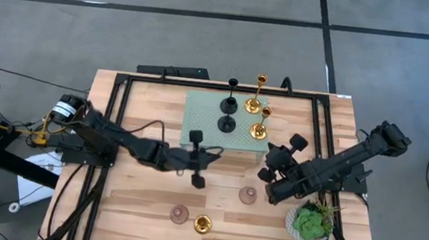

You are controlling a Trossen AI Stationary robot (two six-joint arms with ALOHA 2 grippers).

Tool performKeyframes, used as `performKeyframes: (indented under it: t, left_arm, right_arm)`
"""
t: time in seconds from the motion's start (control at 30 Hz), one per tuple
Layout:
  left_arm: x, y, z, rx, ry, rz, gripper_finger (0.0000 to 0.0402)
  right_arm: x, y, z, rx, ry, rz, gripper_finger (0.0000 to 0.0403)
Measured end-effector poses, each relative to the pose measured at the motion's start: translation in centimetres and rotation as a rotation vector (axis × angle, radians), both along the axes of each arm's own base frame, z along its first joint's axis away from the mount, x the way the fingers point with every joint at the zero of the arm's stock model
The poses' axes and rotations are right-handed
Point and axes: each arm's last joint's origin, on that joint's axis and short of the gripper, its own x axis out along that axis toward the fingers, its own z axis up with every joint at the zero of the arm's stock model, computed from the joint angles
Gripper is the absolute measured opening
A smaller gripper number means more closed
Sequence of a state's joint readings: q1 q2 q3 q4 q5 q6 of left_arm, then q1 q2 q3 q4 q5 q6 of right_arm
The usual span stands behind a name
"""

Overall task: Pick & Place candle stick holders
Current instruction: Put the right pink candle holder on the shelf

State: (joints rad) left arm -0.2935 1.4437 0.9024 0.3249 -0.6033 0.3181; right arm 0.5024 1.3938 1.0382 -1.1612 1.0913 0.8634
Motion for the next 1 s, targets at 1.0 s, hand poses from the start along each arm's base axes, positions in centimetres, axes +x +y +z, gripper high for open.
performKeyframes:
  t: [1.0]
  left_arm:
    - [-5.8, 0.1, 0.4, -0.046, 0.089, 0.124, 0.0003]
  right_arm:
    - [4.5, -7.9, -1.0, 0.032, 0.197, 0.036, 0.0000]
